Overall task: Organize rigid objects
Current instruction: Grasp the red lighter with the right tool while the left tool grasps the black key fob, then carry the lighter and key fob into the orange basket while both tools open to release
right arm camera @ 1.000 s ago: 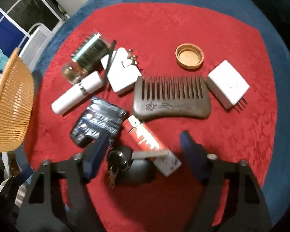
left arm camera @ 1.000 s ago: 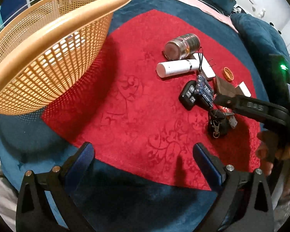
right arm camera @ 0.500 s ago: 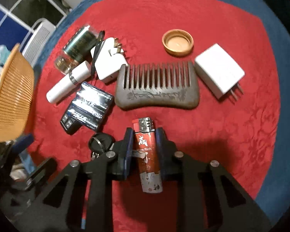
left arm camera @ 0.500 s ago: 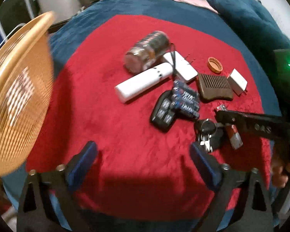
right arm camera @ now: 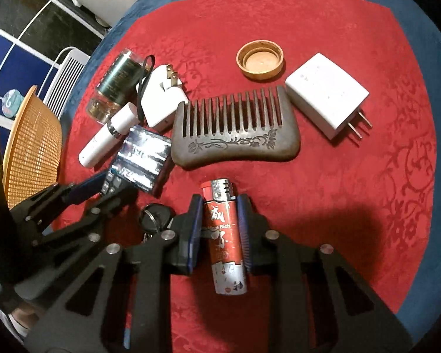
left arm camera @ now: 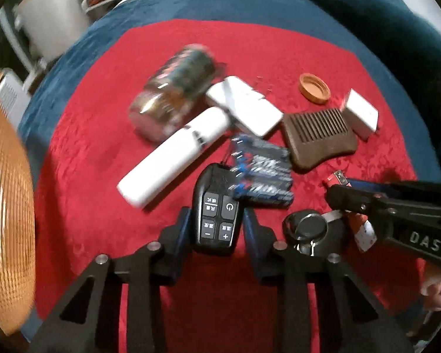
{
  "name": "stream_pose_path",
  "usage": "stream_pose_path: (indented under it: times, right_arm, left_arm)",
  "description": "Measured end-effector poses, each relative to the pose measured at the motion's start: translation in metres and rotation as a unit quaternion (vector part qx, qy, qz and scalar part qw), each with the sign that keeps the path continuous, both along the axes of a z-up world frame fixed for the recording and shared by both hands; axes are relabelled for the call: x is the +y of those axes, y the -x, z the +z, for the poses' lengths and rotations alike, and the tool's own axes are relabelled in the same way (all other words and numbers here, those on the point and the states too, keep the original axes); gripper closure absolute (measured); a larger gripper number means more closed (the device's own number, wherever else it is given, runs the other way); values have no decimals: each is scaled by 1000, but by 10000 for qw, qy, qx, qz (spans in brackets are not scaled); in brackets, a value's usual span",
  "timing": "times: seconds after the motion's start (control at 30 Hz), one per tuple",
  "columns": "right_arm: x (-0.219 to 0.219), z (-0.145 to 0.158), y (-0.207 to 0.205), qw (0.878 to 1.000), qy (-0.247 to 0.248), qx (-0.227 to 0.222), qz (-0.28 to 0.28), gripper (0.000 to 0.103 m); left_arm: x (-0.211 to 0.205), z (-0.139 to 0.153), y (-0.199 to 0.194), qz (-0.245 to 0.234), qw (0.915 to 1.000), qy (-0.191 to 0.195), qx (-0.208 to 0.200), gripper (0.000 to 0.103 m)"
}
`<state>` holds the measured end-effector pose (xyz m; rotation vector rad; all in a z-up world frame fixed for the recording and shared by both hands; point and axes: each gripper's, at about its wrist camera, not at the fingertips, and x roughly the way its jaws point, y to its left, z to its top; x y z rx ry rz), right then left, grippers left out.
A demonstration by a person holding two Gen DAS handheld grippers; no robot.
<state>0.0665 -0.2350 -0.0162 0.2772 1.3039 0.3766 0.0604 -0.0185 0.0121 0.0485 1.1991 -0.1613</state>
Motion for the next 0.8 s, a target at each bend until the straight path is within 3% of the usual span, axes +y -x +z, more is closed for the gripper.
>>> stream_pose_path:
  times: [0.2,0.3,0.43,0.53,0.6,0.7,0.77,0.8]
  right_arm:
    - [7,10,6,9995,193,-206,-167,79]
    - [7,14,8,9977,488,-384,-264,79]
    - [6,11,6,9981,478,-274,-272,78]
    - [9,8,6,9981,529,-177,-277,78]
    - [13,7,6,9976,627,-172,-218,78]
    - [20,7,6,9960,868,-193,-88,77]
    - [25,9,7,9948,997,-206,-20,77]
    - [28,10,7,9940,1065,-242,33,78]
  left_arm:
    - [44,10,32,699,9964,463,146,67]
    - [54,8,42,802,9954,508,143,67]
    - [52,4,40,821,9956,454,43,66]
    - [46,-3,33,716,9966,401,38,49]
    - [41,-6,31,603,9979,238,58,47]
    - [32,-8,23,521,9986,73,-16,50]
    - [39,-5,25,650,9977,207,-56,66]
    - [44,-3,28,709,9970,319,-56,66]
